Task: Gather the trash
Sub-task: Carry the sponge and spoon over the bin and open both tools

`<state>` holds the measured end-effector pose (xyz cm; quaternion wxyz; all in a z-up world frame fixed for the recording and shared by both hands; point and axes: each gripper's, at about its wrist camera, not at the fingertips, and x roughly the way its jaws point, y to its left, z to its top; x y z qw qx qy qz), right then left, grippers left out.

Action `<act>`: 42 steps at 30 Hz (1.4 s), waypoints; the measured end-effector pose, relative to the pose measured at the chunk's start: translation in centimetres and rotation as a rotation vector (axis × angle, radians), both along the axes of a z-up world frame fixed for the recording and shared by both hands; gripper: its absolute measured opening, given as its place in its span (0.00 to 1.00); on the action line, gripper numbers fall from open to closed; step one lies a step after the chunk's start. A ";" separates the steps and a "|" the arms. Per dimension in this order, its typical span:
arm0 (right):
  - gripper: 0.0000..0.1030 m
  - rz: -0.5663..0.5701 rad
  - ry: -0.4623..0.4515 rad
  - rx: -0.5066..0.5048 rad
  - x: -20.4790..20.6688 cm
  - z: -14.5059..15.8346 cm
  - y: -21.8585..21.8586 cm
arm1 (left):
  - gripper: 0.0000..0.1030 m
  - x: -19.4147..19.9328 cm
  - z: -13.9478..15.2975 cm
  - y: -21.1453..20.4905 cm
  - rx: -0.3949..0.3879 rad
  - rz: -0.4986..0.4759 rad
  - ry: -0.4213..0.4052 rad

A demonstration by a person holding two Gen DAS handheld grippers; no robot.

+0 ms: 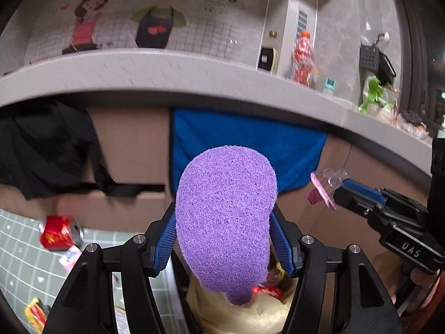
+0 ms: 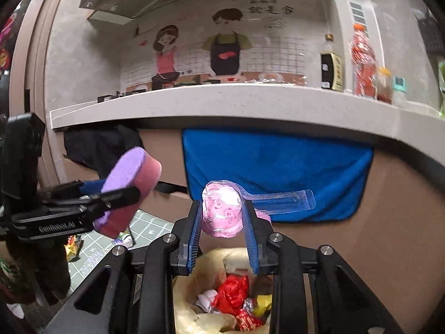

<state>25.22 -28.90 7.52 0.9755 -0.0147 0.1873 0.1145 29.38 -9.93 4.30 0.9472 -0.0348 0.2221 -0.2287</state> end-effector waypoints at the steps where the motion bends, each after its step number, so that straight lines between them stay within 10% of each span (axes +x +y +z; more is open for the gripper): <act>1: 0.26 -0.003 0.006 0.006 0.0 -0.3 -0.3 | 0.60 0.3 -0.6 -0.5 0.003 -0.004 0.018; 39: 0.28 -0.035 0.233 0.180 4.2 -9.7 -4.0 | 0.61 5.0 -10.2 -4.0 0.029 -0.085 0.240; 42: 0.38 -0.056 0.255 0.220 4.7 -10.4 -4.6 | 0.78 6.3 -10.9 -3.8 -0.006 -0.103 0.300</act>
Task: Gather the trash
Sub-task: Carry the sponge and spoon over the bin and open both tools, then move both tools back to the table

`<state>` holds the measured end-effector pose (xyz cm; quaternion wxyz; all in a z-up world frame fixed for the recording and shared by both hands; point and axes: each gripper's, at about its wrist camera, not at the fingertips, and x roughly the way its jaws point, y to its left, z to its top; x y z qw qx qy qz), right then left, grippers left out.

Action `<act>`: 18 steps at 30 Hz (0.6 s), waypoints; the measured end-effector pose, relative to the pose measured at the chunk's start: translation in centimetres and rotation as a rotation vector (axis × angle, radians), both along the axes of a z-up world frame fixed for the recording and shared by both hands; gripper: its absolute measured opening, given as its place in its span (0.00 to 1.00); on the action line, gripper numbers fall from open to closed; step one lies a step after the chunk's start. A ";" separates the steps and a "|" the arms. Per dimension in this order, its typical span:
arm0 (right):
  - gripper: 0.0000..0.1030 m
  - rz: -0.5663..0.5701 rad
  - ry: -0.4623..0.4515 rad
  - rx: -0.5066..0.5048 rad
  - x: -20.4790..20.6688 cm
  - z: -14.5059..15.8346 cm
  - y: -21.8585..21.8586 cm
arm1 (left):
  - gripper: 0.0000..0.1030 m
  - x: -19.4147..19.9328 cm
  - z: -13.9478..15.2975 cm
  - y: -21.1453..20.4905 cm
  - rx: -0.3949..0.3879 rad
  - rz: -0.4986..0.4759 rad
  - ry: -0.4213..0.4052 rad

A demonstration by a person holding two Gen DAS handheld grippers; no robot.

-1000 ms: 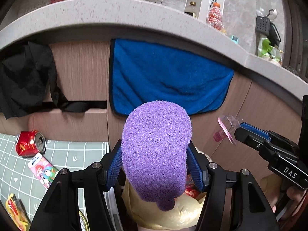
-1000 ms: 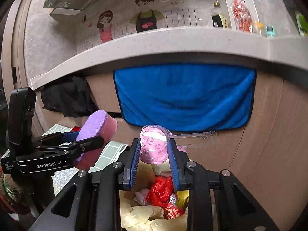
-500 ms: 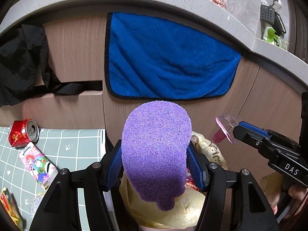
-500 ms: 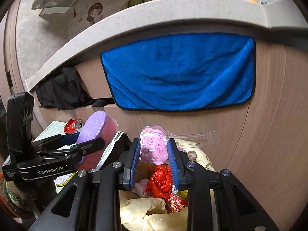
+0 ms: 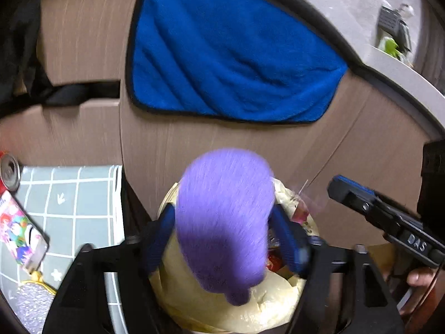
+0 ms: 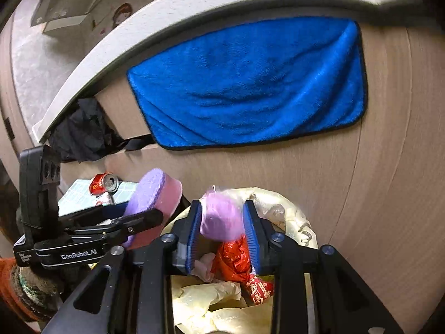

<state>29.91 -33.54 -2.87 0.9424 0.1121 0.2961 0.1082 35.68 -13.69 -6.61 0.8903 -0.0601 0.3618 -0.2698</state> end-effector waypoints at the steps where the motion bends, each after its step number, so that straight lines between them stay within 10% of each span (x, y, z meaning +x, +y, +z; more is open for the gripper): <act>1: 0.45 -0.007 0.006 0.014 0.1 -0.2 -0.2 | 0.84 0.3 0.0 0.3 -0.020 -0.001 0.011; 18: 0.46 0.006 -0.096 -0.015 -3.0 2.6 3.9 | 0.84 -7.2 5.8 21.1 0.098 0.360 -0.138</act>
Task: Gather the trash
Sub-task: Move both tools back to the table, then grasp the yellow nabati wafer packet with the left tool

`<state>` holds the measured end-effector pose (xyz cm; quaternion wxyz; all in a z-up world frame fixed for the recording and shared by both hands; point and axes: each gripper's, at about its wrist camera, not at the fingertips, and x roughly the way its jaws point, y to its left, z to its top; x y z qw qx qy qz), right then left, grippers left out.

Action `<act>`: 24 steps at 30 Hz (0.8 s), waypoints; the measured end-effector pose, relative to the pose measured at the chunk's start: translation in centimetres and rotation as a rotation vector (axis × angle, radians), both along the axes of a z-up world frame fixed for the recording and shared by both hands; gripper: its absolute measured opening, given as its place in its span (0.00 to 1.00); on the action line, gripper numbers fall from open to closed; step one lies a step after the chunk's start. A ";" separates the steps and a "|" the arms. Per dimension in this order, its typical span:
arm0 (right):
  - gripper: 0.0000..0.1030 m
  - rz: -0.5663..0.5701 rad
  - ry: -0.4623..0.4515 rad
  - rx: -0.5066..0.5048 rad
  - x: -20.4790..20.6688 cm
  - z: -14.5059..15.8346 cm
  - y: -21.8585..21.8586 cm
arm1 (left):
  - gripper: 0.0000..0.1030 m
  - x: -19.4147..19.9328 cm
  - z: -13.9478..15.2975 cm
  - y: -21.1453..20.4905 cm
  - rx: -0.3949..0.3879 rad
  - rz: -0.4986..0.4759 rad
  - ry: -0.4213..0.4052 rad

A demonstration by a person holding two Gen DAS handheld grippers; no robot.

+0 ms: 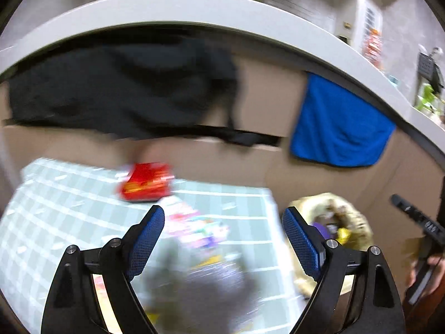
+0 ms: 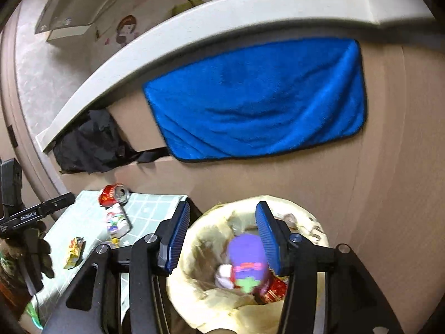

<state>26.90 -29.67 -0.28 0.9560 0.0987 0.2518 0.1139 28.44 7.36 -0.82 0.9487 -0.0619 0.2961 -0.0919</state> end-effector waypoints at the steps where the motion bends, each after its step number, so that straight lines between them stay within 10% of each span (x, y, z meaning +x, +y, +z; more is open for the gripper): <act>1: 0.46 0.011 -0.005 0.001 -0.1 0.2 0.6 | 0.84 -0.5 -0.2 1.6 0.002 0.026 0.008; 9: 0.46 0.143 0.003 -0.002 0.0 0.2 7.6 | 0.84 -3.9 -4.1 12.5 -0.113 0.202 0.135; 16: 0.46 0.238 0.044 -0.018 0.2 -1.0 13.1 | 0.84 -3.4 -9.5 13.9 -0.291 0.257 0.276; 24: 0.46 0.259 0.088 -0.024 0.0 -3.2 14.6 | 0.83 -1.0 -11.7 11.1 -0.201 0.325 0.313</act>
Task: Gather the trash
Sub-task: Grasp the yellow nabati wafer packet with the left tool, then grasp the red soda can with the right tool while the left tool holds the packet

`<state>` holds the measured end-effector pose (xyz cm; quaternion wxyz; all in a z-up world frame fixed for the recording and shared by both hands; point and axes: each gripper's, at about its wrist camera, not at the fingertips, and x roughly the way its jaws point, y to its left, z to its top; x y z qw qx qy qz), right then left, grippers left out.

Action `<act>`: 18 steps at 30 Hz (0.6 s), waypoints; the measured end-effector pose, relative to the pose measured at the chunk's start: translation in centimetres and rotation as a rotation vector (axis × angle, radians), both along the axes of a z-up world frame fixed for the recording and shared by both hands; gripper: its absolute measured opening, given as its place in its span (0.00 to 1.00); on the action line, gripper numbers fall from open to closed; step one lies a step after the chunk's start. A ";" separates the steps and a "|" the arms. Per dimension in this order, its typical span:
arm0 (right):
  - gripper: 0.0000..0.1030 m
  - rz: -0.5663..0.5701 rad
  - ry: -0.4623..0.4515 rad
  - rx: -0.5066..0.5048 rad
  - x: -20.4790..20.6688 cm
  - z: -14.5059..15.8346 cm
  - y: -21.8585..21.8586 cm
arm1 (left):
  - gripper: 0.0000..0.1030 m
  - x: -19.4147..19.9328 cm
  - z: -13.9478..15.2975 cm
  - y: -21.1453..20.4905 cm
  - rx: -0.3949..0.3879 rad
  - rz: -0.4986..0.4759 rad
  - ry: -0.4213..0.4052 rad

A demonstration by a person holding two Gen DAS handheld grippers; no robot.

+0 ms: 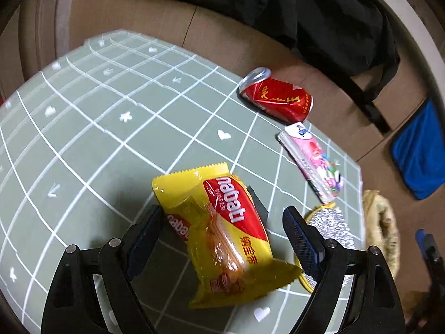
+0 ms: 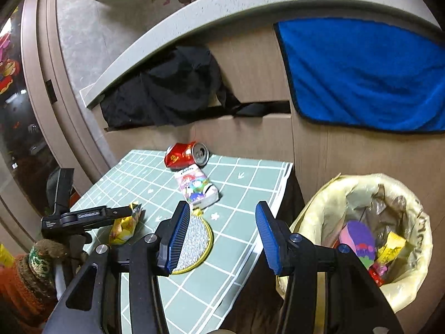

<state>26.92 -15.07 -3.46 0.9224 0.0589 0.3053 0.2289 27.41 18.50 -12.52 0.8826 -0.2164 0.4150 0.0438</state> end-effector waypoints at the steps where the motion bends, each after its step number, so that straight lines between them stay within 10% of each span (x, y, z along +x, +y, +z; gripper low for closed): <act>1: 0.46 -0.003 0.005 -0.004 0.0 -0.3 0.0 | 0.80 0.1 0.0 -0.5 0.027 0.003 0.009; 8: 0.46 0.024 0.058 0.012 0.8 -1.9 0.6 | 0.45 -0.6 0.0 0.2 0.042 -0.011 0.010; 18: 0.46 0.124 0.099 0.038 7.5 -0.9 8.2 | 0.41 -3.4 4.2 4.2 0.071 -0.029 -0.153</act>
